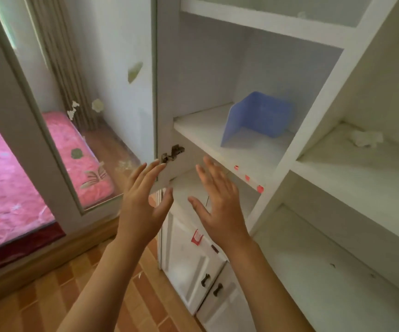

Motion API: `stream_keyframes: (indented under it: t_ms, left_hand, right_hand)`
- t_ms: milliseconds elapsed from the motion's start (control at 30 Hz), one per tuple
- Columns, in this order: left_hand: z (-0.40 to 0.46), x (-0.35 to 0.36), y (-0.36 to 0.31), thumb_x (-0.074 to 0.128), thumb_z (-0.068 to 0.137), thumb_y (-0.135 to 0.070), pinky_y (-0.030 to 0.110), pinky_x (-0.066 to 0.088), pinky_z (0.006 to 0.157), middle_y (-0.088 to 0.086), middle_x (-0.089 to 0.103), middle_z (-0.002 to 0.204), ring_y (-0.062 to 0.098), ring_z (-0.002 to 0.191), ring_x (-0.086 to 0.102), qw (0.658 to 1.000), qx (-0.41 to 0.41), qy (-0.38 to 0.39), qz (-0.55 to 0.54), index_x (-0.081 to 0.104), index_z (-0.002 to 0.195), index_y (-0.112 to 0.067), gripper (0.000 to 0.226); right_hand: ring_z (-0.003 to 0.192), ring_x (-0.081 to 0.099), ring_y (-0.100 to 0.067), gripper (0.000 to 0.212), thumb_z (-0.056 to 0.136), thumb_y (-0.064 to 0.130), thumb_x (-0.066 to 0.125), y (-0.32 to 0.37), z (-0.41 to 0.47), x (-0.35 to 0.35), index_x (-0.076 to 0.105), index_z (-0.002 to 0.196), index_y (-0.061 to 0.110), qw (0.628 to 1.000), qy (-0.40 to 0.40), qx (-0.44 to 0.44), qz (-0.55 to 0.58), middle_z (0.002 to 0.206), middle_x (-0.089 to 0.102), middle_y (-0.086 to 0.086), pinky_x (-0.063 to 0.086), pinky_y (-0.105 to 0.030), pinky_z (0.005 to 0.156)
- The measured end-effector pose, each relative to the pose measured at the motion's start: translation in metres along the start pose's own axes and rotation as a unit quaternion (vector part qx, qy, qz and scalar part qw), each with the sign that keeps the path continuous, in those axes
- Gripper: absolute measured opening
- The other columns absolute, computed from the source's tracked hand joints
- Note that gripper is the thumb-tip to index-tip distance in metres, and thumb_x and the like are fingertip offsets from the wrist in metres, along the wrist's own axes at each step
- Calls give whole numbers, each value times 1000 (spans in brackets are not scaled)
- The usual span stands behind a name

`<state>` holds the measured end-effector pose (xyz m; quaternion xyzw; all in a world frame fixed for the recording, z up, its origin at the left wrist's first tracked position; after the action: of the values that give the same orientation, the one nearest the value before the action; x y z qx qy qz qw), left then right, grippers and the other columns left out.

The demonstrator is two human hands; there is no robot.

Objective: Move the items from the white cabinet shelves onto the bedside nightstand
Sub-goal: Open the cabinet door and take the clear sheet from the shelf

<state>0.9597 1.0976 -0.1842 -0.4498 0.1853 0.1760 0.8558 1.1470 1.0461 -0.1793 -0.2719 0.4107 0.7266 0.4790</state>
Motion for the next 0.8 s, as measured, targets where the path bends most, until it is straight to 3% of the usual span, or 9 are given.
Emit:
stream_keyframes:
  t_ms: [200, 367, 467, 600, 800]
  left_hand:
    - [-3, 27, 15, 65, 98, -37, 57, 36, 122, -10, 47, 158, 16, 155, 31, 999, -35, 39, 16, 51, 151, -27, 56]
    - [14, 65, 32, 58, 99, -50, 51, 33, 124, -14, 45, 160, 12, 155, 29, 993, -46, 101, 39, 46, 154, -34, 58]
    - [25, 94, 51, 57, 99, -53, 43, 29, 124, -16, 43, 160, 11, 155, 28, 986, -36, 160, 41, 42, 154, -38, 59]
    - [38, 126, 73, 61, 100, -51, 39, 28, 122, -14, 45, 159, 12, 152, 32, 976, -8, 210, 46, 41, 155, -38, 60]
    - [57, 178, 111, 55, 100, -55, 45, 29, 124, -8, 47, 159, 20, 153, 33, 944, 63, 313, 79, 40, 157, -32, 63]
  right_hand:
    - [161, 10, -12, 68, 107, 49, 53, -25, -13, 29, 23, 165, 30, 998, 17, 47, 24, 175, 9, 11, 22, -45, 128]
    - [160, 20, -17, 67, 106, 52, 54, -44, -14, 52, 32, 163, 27, 996, 12, 88, 9, 174, 18, 5, 25, -40, 124]
    - [159, 21, -18, 69, 104, 53, 56, -56, -15, 66, 32, 163, 27, 991, 24, 135, -12, 174, 17, 4, 20, -33, 122]
    - [160, 21, -20, 72, 101, 56, 46, -66, -15, 79, 27, 164, 27, 979, 51, 195, -22, 175, 16, 3, 20, -34, 121]
    - [162, 12, -19, 77, 103, 31, 64, -88, -9, 106, 20, 166, 25, 955, 108, 273, -37, 176, 9, 6, 22, -41, 127]
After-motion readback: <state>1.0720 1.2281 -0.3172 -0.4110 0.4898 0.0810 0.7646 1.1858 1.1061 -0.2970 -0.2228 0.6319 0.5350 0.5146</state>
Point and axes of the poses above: each hand's wrist, its own z-axis towards the middle knuckle, its own x-axis out of the palm, y = z × x, the point moved 2 cm from there along z, towards the middle knuckle
